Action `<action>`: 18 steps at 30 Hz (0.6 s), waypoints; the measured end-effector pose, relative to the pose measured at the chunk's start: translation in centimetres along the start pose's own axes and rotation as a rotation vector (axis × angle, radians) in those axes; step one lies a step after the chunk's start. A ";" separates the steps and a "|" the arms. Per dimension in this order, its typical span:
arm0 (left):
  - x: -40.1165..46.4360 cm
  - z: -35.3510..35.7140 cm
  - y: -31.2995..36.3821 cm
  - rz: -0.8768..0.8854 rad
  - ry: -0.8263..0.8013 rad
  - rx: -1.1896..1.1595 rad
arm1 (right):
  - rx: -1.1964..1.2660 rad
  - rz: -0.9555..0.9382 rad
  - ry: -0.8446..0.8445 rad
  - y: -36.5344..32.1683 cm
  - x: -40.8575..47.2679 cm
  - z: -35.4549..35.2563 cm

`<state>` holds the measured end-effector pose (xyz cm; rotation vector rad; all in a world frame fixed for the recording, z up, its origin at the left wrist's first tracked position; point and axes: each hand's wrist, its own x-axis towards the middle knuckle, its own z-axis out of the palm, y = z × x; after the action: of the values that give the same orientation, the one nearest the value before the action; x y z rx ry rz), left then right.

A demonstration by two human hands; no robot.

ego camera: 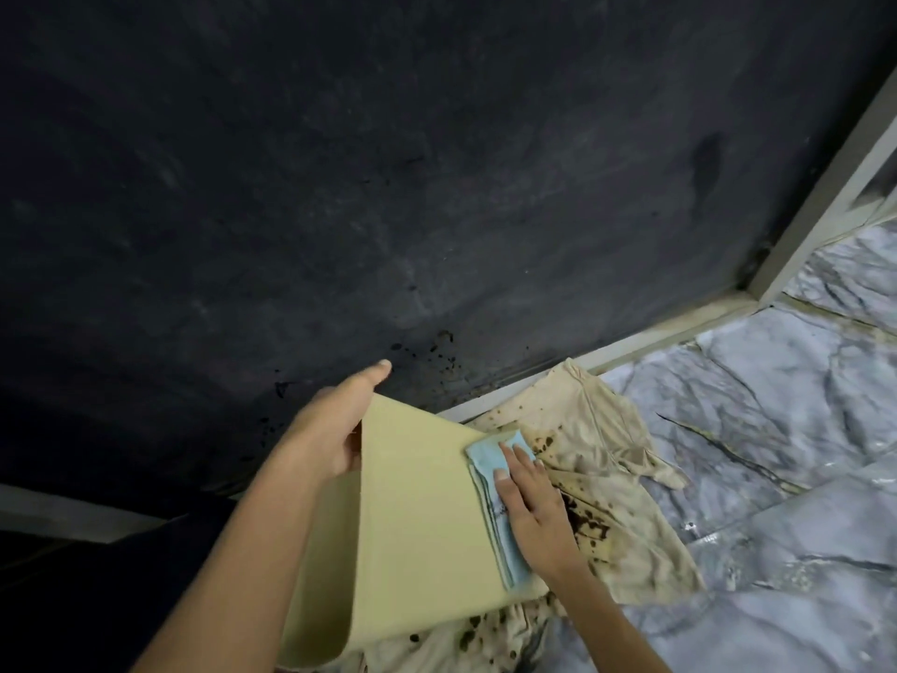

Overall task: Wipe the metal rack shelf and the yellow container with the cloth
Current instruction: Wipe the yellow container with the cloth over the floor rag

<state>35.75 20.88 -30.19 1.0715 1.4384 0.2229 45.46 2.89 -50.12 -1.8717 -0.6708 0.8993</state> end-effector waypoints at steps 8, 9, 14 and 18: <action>-1.3 1.5 -1.5 0.109 0.238 0.275 | 0.119 -0.046 0.230 -0.6 -2.4 2.4; -3.1 1.5 -2.1 0.139 0.252 0.316 | 0.155 -0.061 0.289 -0.8 -3.1 2.7; -10.8 -0.3 -6.0 0.316 0.232 0.362 | 0.239 -0.170 0.489 -4.6 -5.5 2.9; -13.0 -1.3 -9.9 0.299 0.137 0.222 | 0.023 -0.309 0.412 -8.6 -5.2 -0.1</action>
<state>27.45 6.89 -27.92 1.4794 1.4443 0.3620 41.83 2.63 -40.73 -1.7940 -0.6625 0.3080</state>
